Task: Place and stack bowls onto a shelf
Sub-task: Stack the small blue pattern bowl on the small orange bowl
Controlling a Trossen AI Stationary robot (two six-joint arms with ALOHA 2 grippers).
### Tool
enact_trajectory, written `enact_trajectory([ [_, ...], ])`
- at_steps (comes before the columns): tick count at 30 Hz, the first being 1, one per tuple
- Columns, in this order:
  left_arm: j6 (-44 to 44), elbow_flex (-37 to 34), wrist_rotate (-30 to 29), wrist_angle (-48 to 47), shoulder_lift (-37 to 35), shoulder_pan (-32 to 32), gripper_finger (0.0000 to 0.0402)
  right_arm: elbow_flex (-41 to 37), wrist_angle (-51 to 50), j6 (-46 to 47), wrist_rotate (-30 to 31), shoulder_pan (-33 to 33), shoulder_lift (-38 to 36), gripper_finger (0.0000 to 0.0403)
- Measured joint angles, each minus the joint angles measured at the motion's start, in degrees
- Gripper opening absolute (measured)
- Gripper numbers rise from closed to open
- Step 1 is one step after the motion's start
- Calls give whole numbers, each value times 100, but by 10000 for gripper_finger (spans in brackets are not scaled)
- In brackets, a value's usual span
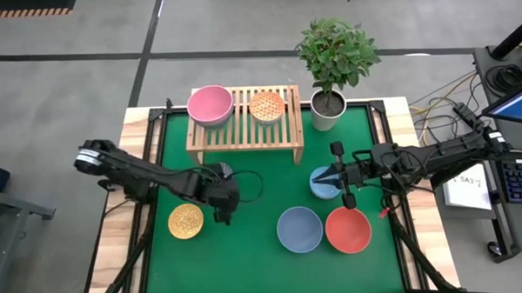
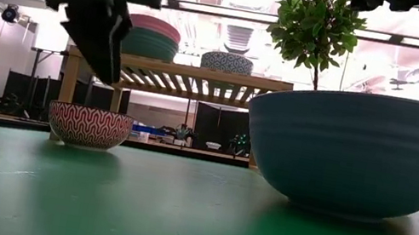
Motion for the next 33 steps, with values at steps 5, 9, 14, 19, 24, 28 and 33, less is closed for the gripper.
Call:
enact_trajectory([
  [5, 45, -64, 11, 0, 315, 151, 225, 0, -59, -7, 0, 0, 0, 9],
  [9, 43, -304, 11, 168, 389, 275, 218, 0, -55, -9, 0, 0, 0, 9],
  [14, 20, -744, 12, 719, 385, 349, 205, 0, -57, -15, 0, 0, 0, 9],
  [19, 6, -870, 17, 903, 383, 339, 160, 0, -59, -17, 2, 0, 0, 9],
  [24, -40, -870, 15, 901, 379, 339, 64, 0, -56, -20, 4, -1, 0, 9],
  [28, -142, -866, 51, 902, 374, 337, 11, 0, -59, -20, 5, 0, 0, 9],
  [33, -320, -588, 424, 857, 374, 126, 6, 1, -65, -3, 7, 0, 0, 9],
])
